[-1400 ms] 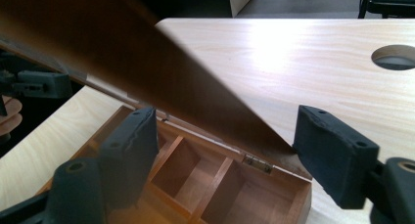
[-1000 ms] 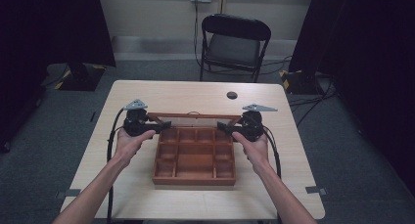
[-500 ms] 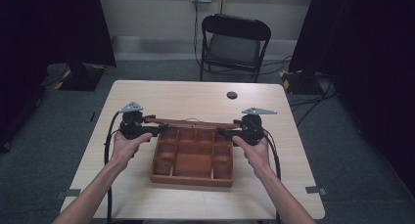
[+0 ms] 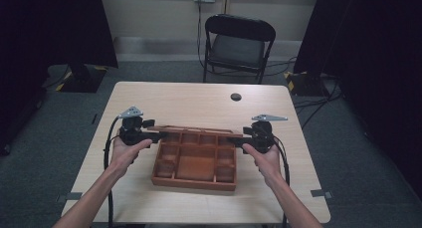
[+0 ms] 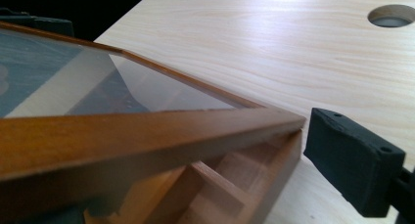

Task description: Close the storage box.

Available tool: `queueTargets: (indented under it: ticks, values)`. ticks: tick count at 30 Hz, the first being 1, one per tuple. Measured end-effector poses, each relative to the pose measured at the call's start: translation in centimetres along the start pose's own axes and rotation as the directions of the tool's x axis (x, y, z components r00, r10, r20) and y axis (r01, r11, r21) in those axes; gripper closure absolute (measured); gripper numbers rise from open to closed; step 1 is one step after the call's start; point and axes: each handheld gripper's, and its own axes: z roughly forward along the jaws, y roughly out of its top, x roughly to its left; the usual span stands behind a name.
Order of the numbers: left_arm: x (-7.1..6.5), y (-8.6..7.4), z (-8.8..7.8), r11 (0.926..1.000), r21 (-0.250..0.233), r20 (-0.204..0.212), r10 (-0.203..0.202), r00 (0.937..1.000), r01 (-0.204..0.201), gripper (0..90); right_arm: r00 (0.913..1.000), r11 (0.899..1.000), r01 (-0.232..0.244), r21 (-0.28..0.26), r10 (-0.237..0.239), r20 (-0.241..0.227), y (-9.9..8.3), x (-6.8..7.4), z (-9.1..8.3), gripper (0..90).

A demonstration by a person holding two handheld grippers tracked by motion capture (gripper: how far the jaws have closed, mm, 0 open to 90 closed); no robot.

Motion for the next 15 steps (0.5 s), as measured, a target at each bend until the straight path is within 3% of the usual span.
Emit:
queueTargets:
  ticks: [4, 10, 13, 15]
  values:
    - [-0.1, 0.0, 0.0, 1.0000, 0.004, 0.004, 0.001, 1.0000, -0.001, 16.3, 0.9991, 0.999, -0.040, 0.014, 0.040, -0.011, -0.5, -0.6, -0.9, 19.7]
    - [-0.4, 0.0, -0.1, 0.9997, 0.019, 0.009, 0.018, 0.9998, -0.018, 16.4, 0.9988, 0.999, -0.045, 0.030, 0.044, 0.021, -1.1, -1.7, -2.3, 26.1]
    - [-0.5, -0.1, -0.1, 0.9998, 0.015, 0.017, 0.014, 0.9998, -0.014, 16.3, 0.9975, 0.997, -0.070, 0.028, 0.070, 0.004, -1.4, -2.4, -3.0, 30.8]
    - [-0.7, -0.1, -0.2, 0.9990, 0.028, 0.021, 0.034, 0.9992, -0.035, 16.3, 0.9972, 0.997, -0.073, 0.028, 0.073, 0.018, -1.3, -2.7, -3.4, 32.7]
